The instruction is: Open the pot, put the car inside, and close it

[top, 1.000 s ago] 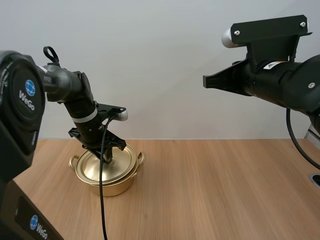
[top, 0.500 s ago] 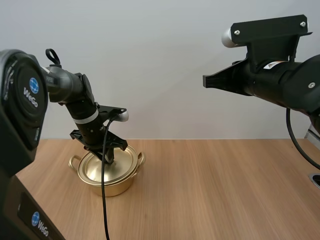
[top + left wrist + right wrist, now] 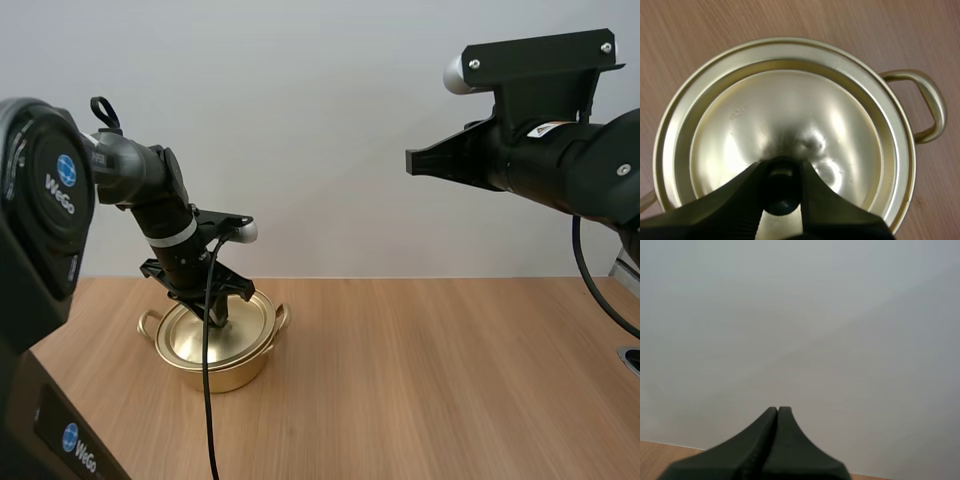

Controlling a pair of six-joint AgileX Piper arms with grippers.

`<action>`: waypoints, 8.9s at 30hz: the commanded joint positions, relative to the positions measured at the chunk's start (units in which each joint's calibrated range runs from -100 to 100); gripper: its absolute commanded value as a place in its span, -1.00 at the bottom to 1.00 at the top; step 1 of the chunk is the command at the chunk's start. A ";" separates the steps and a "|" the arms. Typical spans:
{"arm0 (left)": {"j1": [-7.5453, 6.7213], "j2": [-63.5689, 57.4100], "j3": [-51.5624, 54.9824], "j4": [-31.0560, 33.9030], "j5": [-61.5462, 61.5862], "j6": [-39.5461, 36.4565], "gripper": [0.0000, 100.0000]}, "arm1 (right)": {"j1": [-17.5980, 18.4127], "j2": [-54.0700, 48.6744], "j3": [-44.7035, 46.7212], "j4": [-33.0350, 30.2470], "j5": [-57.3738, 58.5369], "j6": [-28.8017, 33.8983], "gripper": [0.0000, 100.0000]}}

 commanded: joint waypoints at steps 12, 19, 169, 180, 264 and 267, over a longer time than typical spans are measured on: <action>0.01 0.04 2.30 0.28 -3.06 -0.04 -1.00 | 0.01 -0.03 0.01 0.15 0.02 -0.03 -1.00; 0.01 0.04 2.42 0.49 -3.71 -0.04 -1.00 | 0.01 -0.03 0.01 0.13 0.61 -0.03 -1.00; -2.60 -94.97 64.63 5.15 -59.04 -27.58 0.69 | -2.47 -3.99 24.39 1.93 -8.39 -4.94 -1.00; -2.60 -94.97 64.63 5.15 -59.04 -27.58 0.69 | -2.05 -9.01 42.00 3.20 -6.68 -4.94 -1.00; -2.60 -94.97 64.63 5.15 -59.22 -27.58 0.69 | 4.38 -37.79 51.33 -17.29 -4.78 19.01 -1.00; -2.60 -94.97 64.63 5.15 -59.22 -27.58 0.69 | 4.38 -37.79 51.33 -17.29 -4.78 19.01 -1.00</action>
